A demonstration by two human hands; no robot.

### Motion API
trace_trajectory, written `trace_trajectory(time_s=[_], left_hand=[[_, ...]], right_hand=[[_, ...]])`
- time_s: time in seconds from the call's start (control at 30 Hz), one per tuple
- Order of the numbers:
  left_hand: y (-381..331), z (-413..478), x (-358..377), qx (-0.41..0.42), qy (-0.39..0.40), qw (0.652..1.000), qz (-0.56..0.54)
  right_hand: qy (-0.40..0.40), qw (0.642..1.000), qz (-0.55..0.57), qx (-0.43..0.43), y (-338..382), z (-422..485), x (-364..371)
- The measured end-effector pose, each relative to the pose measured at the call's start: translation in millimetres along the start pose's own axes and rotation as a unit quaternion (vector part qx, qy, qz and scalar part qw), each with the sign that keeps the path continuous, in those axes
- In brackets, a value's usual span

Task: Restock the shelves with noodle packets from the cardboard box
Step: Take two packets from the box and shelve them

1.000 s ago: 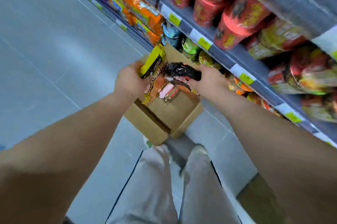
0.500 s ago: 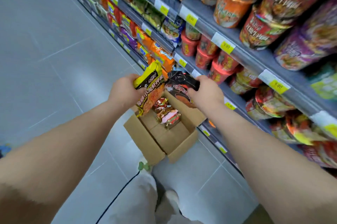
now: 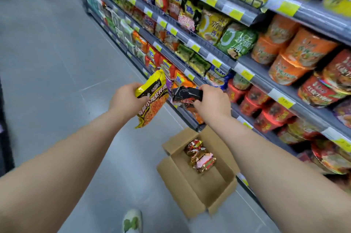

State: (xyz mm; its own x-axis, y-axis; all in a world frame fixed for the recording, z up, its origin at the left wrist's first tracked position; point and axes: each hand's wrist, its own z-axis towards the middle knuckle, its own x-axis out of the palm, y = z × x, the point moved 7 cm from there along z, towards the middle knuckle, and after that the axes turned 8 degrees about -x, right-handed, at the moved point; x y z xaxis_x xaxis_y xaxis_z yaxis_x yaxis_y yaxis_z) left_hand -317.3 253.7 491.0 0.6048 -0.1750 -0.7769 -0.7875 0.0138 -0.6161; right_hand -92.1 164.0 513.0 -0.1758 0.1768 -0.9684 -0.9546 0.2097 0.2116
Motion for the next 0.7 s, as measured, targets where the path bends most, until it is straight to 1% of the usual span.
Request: trace_trajectory(time_s=[0.17,0.3,0.47,0.57,0.7], left_hand=[[4.2,76.6,-81.0,0.057,-0.038,0.998,-0.006],[-10.9,127.4,-115.4,0.088,-0.045,0.994,-0.057],[-46.1,200.1,-140.5,0.137,-0.075,0.985,-0.076],[-77.3,259.1,-155.0,0.155,-0.093,0.979,-0.097],[-130.1,329.1,-181.8,0.192,-0.115,0.97,-0.094]], right_hand=[[-0.09,0.996,0.007,-0.01,71.6,64.9,-24.1],[-0.145,0.989,-0.001,-0.011,97.3,116.3,-42.2],[-0.209,0.978,-0.022,-0.017,106.8,194.9,-53.3],[-0.252,0.967,-0.035,-0.023,103.3,260.7,-70.0],[-0.287,0.956,-0.063,-0.022,100.2,341.9,-102.7]])
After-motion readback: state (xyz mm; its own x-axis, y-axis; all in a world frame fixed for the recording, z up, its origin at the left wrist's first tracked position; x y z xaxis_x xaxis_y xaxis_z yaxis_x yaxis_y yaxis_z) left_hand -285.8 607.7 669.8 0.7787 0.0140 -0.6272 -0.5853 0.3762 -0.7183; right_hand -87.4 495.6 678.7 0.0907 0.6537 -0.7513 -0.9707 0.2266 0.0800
